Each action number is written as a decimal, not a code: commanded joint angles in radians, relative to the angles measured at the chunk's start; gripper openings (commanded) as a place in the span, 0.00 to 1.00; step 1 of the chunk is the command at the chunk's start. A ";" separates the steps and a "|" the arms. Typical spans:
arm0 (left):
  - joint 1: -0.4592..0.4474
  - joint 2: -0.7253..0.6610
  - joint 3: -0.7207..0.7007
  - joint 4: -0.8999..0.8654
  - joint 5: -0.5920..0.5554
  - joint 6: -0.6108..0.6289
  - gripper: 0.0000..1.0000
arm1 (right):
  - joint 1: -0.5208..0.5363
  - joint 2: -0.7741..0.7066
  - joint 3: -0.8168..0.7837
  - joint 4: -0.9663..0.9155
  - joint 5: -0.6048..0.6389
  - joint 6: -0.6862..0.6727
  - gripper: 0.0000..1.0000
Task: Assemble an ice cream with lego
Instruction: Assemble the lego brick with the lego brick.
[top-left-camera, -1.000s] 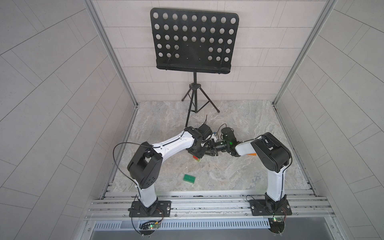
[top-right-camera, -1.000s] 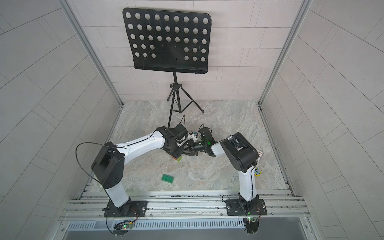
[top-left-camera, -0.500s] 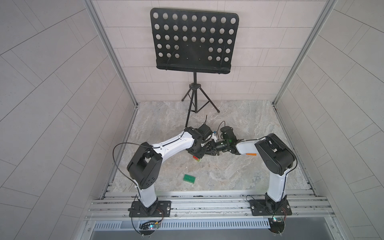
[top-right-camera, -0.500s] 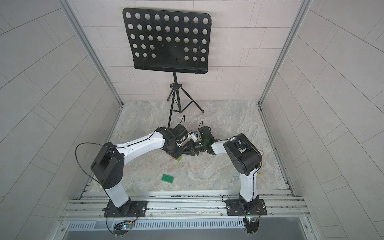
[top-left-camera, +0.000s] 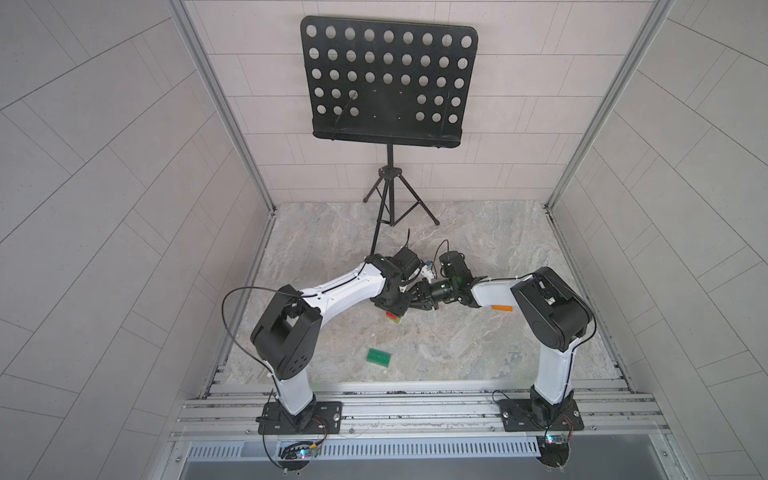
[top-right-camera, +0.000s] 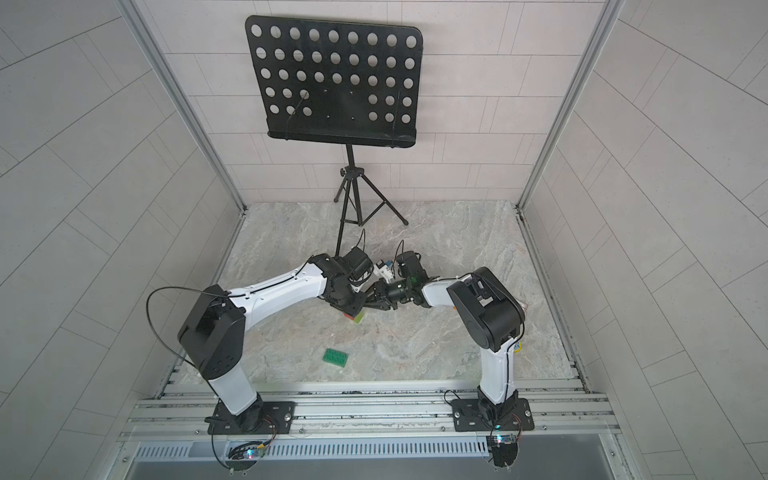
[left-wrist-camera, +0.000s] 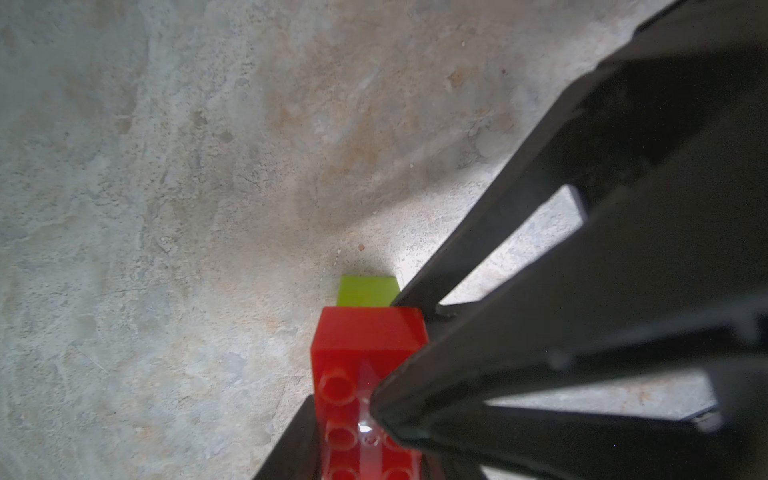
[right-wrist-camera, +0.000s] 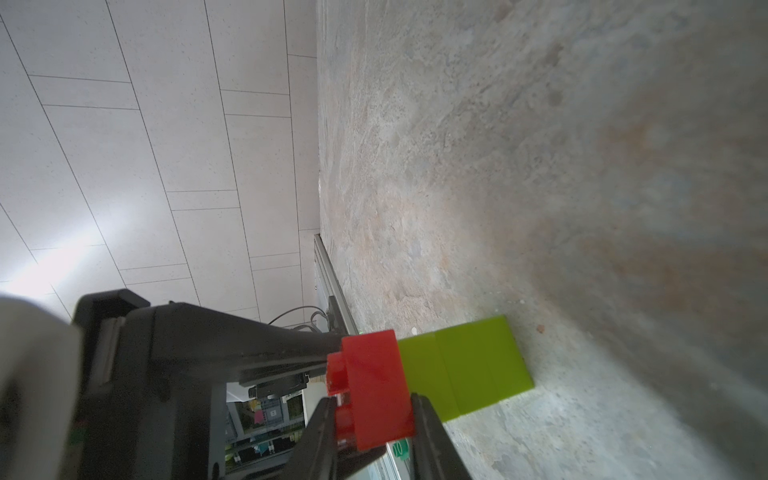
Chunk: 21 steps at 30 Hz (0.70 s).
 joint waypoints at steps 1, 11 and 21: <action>0.018 0.027 -0.048 0.065 0.010 -0.016 0.41 | 0.019 0.012 -0.047 -0.049 0.088 -0.008 0.00; 0.051 -0.023 -0.066 0.094 0.040 -0.047 0.46 | 0.016 0.028 -0.102 0.061 0.144 0.088 0.00; 0.070 -0.094 -0.084 0.113 0.079 -0.062 0.48 | 0.014 0.043 -0.113 0.057 0.188 0.084 0.00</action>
